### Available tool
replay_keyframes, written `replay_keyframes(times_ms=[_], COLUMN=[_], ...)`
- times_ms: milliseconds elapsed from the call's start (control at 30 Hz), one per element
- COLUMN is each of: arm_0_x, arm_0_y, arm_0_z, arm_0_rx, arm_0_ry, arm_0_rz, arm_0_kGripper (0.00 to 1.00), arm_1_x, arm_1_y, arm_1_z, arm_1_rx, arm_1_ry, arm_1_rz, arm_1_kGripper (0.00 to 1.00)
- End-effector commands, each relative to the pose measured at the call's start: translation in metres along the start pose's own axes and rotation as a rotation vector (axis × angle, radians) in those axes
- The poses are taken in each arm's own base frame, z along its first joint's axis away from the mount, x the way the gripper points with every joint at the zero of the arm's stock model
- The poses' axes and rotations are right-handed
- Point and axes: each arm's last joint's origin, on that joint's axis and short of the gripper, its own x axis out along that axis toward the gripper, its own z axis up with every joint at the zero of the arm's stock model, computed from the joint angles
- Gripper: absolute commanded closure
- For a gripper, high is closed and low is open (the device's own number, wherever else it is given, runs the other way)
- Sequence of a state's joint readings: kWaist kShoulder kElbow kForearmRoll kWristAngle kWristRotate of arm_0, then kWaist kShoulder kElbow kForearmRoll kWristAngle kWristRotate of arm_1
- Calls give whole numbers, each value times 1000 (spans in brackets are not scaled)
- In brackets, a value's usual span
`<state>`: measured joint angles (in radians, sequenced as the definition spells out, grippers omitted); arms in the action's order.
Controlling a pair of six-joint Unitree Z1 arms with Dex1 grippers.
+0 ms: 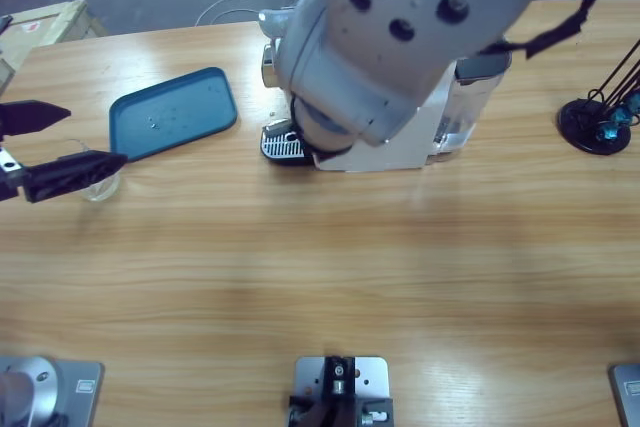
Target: Pour coffee
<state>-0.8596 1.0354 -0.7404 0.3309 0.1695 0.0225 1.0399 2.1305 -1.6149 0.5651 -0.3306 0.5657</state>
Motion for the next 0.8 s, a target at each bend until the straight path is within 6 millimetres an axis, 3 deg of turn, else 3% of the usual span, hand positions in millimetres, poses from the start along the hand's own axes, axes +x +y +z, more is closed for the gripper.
replay_keyframes(times_ms=[33, 133, 233, 333, 600, 700, 800], arm_0_x=[3, -1, -6, -9, -25, -16, 4], arm_0_y=[-3, -2, -1, 5, 48, 60, 65], arm_0_z=[-11, -13, -16, -29, -43, -51, -53], arm_0_rx=[2, -3, -29, -113, -373, -429, -481], arm_0_ry=[35, 22, 6, 7, 56, 131, 196], arm_0_rz=[-17, -17, -11, 98, 505, 585, 588], arm_0_kGripper=[9, 9, 9, 9, 9, 9, 9], arm_1_x=[-189, -251, -275, -269, -234, -231, -224], arm_1_y=[-4, -12, -34, -58, -133, -156, -162], arm_1_z=[53, 50, 41, 13, -98, -127, -139], arm_1_rx=[-242, -249, -224, -199, -128, -134, -130], arm_1_ry=[-437, -549, -587, -542, -402, -387, -361], arm_1_rz=[82, 160, 137, 66, 27, 22, 20], arm_1_kGripper=[0, 0, 0, 0, 0, 0, 0])
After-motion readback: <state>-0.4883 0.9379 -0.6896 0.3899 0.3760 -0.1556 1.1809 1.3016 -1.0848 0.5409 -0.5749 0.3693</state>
